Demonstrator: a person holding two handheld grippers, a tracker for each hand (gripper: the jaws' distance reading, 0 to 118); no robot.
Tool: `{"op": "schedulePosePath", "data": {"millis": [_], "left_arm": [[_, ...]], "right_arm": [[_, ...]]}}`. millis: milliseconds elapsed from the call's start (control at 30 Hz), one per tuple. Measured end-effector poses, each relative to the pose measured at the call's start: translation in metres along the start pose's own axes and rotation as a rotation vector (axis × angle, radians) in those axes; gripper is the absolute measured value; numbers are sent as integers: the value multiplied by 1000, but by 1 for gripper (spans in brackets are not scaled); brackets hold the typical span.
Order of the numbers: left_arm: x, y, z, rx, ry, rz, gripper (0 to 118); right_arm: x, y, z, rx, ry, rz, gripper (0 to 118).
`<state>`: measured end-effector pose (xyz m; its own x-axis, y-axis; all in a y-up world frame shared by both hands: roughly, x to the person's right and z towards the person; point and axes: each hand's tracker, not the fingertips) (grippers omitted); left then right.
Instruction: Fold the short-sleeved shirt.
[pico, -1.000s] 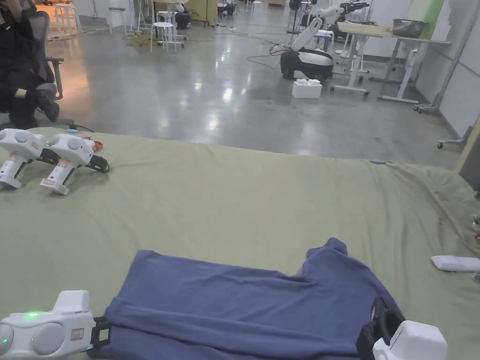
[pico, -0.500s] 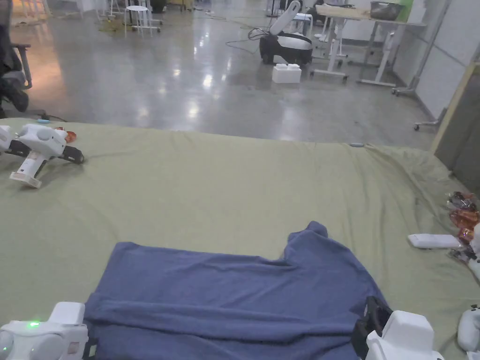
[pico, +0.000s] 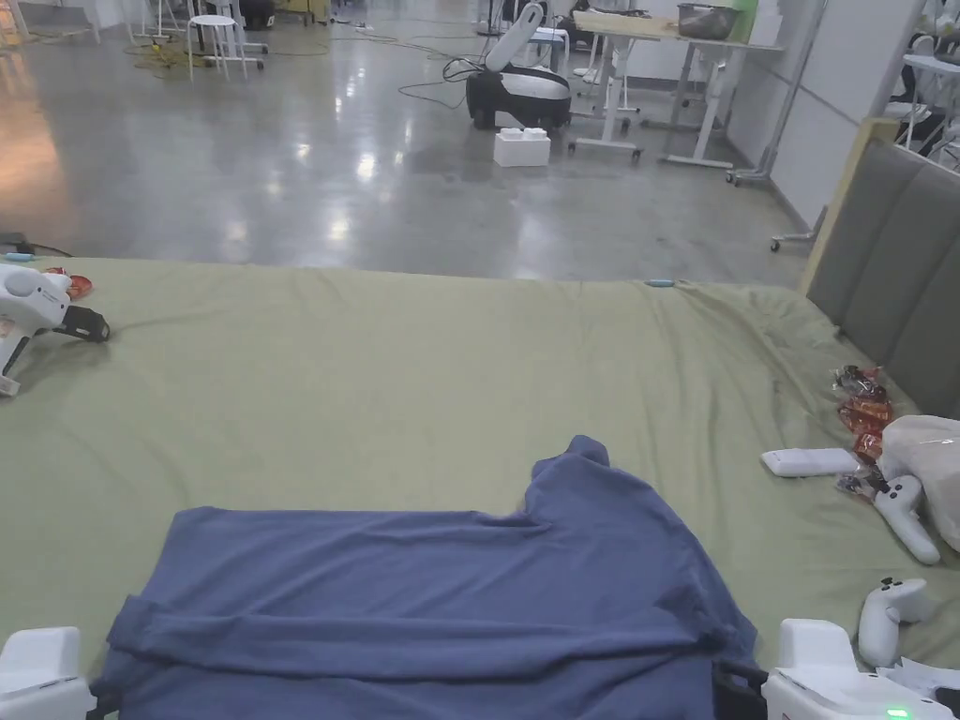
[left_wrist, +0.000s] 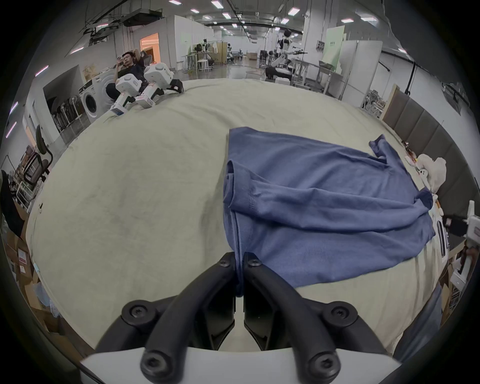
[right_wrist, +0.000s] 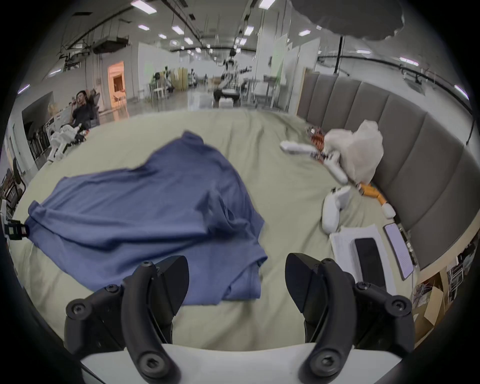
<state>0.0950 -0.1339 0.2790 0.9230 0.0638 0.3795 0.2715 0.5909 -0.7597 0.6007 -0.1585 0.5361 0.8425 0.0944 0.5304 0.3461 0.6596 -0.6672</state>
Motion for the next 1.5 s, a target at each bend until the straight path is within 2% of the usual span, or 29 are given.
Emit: {"op": "schedulePosePath", "data": {"millis": [133,200,267,400,433,500,567,733,867,1000,1233,1500], "left_arm": [[-2,-1,0,4,-6,-10,1],[-4,-2,-4,2,-3,-8,1],[-4,-4,-5,-4,-2,-4,1],[-3,-7,-8,-7,6,-12,1],[-3,-7,-9,-7,6,-13,1],[-3,-8,-9,-5,4,-11,1],[-5,-7,-7,7,2,-4,1],[-4,5,18,102,-14,-10,0],[0,14,39,137,-17,-11,0],[-3,10,53,135,3,-12,0],[-25,-46,52,-10,8,2,0],[-23,-91,26,-107,48,-12,0]], "right_arm": [[6,-8,-27,-98,61,-5,77],[4,-12,-39,-151,74,0,67],[-1,-17,-45,-184,100,6,48],[-10,-22,-43,-146,141,26,11],[-13,-22,-43,-148,156,31,10],[-17,-21,-41,-152,119,60,8],[-17,-16,-35,-150,119,53,7],[-12,1,2,-55,100,101,6],[-6,19,36,-23,100,90,6],[-3,22,56,-14,79,115,6],[5,-27,69,-115,94,134,6],[-8,-83,48,-232,77,137,6]]}}
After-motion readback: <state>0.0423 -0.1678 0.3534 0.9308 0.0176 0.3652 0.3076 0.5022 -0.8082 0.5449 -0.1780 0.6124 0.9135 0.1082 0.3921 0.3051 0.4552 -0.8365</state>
